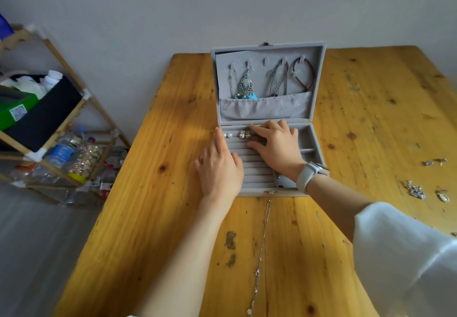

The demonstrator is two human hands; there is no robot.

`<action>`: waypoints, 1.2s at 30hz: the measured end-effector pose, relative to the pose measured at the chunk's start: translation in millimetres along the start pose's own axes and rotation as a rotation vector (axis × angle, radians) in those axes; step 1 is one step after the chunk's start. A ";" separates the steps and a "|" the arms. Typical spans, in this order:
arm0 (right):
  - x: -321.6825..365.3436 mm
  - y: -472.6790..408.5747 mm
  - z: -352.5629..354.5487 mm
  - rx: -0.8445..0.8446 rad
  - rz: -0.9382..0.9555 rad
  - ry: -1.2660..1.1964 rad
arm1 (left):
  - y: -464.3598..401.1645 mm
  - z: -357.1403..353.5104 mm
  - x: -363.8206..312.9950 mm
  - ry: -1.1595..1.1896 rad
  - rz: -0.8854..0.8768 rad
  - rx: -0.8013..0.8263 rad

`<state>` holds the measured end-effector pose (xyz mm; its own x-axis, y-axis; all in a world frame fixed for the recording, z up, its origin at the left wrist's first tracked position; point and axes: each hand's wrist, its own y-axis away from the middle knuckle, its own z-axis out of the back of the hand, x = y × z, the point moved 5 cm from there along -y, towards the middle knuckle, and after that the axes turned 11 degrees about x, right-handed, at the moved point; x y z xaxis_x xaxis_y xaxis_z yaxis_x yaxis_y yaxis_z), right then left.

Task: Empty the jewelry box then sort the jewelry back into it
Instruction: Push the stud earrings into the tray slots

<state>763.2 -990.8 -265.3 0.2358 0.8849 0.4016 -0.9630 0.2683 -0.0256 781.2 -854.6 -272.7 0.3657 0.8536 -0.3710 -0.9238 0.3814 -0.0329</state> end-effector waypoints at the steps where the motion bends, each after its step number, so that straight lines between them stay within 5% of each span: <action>1: -0.8 2.9 1.5 0.011 0.009 0.010 | 0.3 0.2 0.0 0.006 0.002 0.004; 13: -46.7 108.0 55.4 -0.028 0.085 -0.189 | 45.3 15.3 -51.5 0.148 -0.278 -0.344; 19: -120.6 169.2 84.9 0.002 -0.053 -0.137 | 83.9 -30.5 -153.5 0.281 -0.531 -0.076; 24: -192.2 191.7 100.8 -0.090 -0.227 -0.133 | 87.5 -83.4 -211.2 0.108 -0.570 0.265; 29: -252.5 179.0 119.2 -0.220 -0.403 -0.142 | 74.9 -108.8 -221.3 -0.098 -0.494 0.256; 36: -277.5 142.2 112.2 -0.089 -0.469 -0.083 | 75.0 -110.9 -218.5 -0.087 -0.522 0.141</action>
<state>546.2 -1241.0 -277.7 0.6269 0.6285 0.4604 -0.7399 0.6654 0.0991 619.5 -1051.9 -297.1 0.7850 0.5620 -0.2607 -0.5951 0.8010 -0.0655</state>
